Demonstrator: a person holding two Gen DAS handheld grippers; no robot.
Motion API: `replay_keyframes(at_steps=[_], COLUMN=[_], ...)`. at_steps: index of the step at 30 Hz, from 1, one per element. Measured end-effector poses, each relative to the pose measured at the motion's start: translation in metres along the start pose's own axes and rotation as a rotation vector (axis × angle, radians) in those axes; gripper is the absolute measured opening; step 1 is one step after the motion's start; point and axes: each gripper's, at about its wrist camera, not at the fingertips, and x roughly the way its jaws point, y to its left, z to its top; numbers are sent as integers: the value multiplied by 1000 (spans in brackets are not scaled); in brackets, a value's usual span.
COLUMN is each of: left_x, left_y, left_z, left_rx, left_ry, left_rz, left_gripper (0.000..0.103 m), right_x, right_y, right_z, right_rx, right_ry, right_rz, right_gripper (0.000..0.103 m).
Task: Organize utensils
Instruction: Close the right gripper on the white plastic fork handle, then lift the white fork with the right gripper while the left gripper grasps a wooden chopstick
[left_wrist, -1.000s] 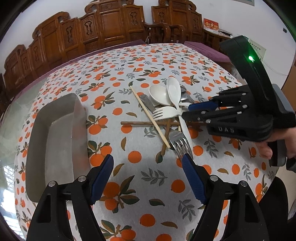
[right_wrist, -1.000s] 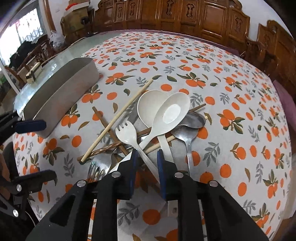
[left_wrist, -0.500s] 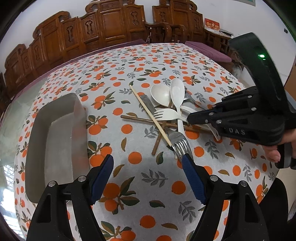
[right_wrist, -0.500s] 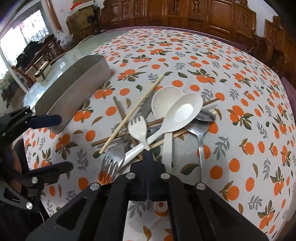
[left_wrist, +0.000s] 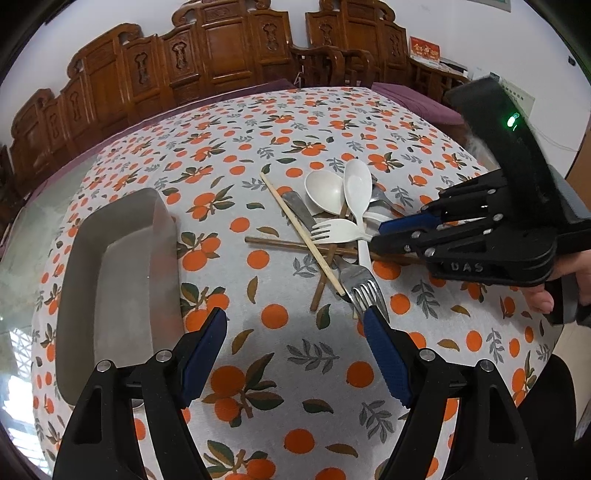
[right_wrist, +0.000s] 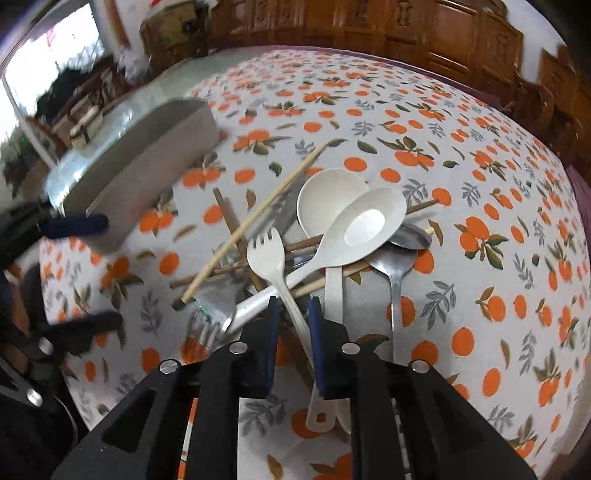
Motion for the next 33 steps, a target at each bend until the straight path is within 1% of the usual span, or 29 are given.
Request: replay_keyframes(at_steps=[6, 10, 13, 16, 19, 22, 24, 29, 31, 33], left_x=[-4, -5, -5, -4, -1, 0, 1, 6, 9, 11], left_y=[3, 5, 4, 3, 3, 5, 7, 8, 8, 7], left_z=[2, 6, 8, 7, 7, 6, 8, 12, 14, 16], left_rx=[4, -1, -2, -1, -1, -5, -12, -20, -24, -30], left_ry=[-6, -11, -11, -7, 0, 3, 4, 7, 10, 13], left_rz=[0, -7, -9, -11, -7, -3, -6, -3, -5, -7], left_gripper=[74, 74, 74, 74, 74, 74, 74, 72, 72, 71], right_x=[1, 7, 11, 13, 12, 2, -10, -31, -39, -49], right_y=[-5, 2, 6, 11, 12, 6, 2, -10, -14, -17], right_z=[3, 8, 11, 12, 13, 12, 11, 9, 8, 7], right_rx=[-53, -95, -107, -139, -138, -83, -39, 54, 92, 115], right_ry=[63, 80, 85, 89, 84, 38, -9, -95, -124, -158], right_rz=[-32, -73, -76, -98, -100, -78, -48, -26, 6, 15], right_gripper=[15, 15, 15, 16, 14, 8, 8, 8, 9, 9])
